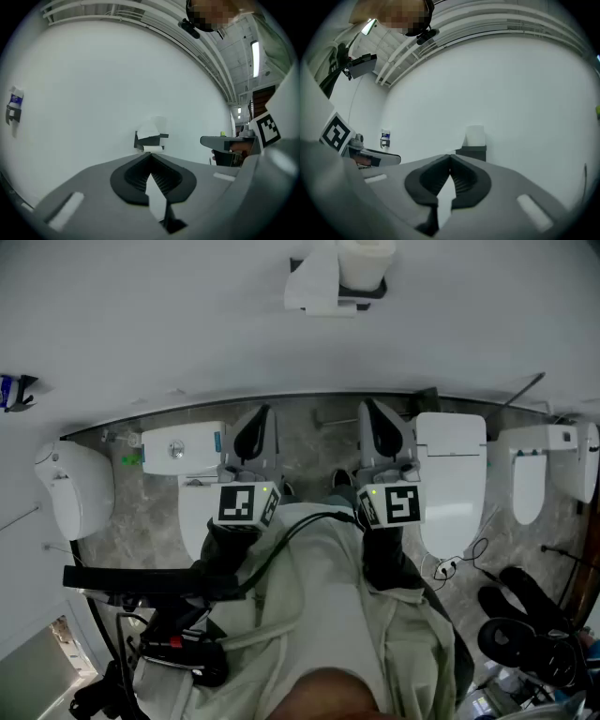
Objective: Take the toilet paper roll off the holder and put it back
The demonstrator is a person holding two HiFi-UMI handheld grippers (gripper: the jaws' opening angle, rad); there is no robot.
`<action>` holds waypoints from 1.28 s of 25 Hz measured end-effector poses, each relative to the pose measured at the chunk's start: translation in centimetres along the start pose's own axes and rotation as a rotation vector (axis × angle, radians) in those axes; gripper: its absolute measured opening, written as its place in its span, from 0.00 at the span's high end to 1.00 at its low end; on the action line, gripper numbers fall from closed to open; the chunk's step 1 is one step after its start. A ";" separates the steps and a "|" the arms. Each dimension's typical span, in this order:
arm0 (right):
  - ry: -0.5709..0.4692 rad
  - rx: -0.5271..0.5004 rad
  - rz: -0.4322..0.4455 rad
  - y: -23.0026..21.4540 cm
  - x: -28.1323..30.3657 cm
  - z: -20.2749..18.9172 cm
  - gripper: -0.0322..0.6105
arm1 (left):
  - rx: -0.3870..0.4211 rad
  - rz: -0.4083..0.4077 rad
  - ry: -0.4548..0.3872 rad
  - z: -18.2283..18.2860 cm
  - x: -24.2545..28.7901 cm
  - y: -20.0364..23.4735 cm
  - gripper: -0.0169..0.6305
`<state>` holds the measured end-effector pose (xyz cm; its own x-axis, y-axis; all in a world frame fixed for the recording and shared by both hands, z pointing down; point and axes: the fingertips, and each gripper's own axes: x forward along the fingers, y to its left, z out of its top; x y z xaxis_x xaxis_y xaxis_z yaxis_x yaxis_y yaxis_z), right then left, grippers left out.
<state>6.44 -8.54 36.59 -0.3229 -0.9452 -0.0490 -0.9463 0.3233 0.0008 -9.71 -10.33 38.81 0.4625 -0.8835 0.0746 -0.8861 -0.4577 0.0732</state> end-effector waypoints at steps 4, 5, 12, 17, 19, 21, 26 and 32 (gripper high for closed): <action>-0.007 -0.011 0.016 -0.1 0.5 -0.3 0.95 | -0.003 0.011 -0.016 -0.1 0.6 0.2 0.96; -0.006 -0.013 0.015 -0.1 0.5 -0.3 0.95 | -0.005 0.007 -0.017 -0.1 0.7 0.1 0.96; -0.006 -0.020 -0.007 -0.6 -0.1 0.0 0.95 | -0.006 -0.018 -0.023 -0.1 0.8 -0.5 0.96; -0.024 0.002 -0.006 -1.0 0.3 -0.2 0.95 | -0.005 -0.007 -0.025 0.1 0.9 -0.6 0.96; -0.050 0.000 0.017 -1.1 0.6 -0.1 0.95 | -0.007 -0.004 -0.027 0.1 0.9 -0.6 0.96; -0.067 -0.033 0.050 -1.3 1.4 0.2 0.95 | -0.011 -0.001 -0.025 0.0 0.8 -0.7 0.96; -0.075 -0.122 0.034 -4.2 4.4 1.9 0.95 | 0.002 0.001 -0.034 0.3 0.8 -1.0 0.96; -0.081 -0.012 0.015 -7.2 9.3 2.9 0.72 | 0.051 0.000 -0.078 3.0 2.7 0.0 0.96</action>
<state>10.30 -19.50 33.25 -0.3354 -0.9332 -0.1290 -0.9416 0.3365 0.0143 -8.56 -13.00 36.00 0.4601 -0.8878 -0.0036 -0.8876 -0.4601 0.0225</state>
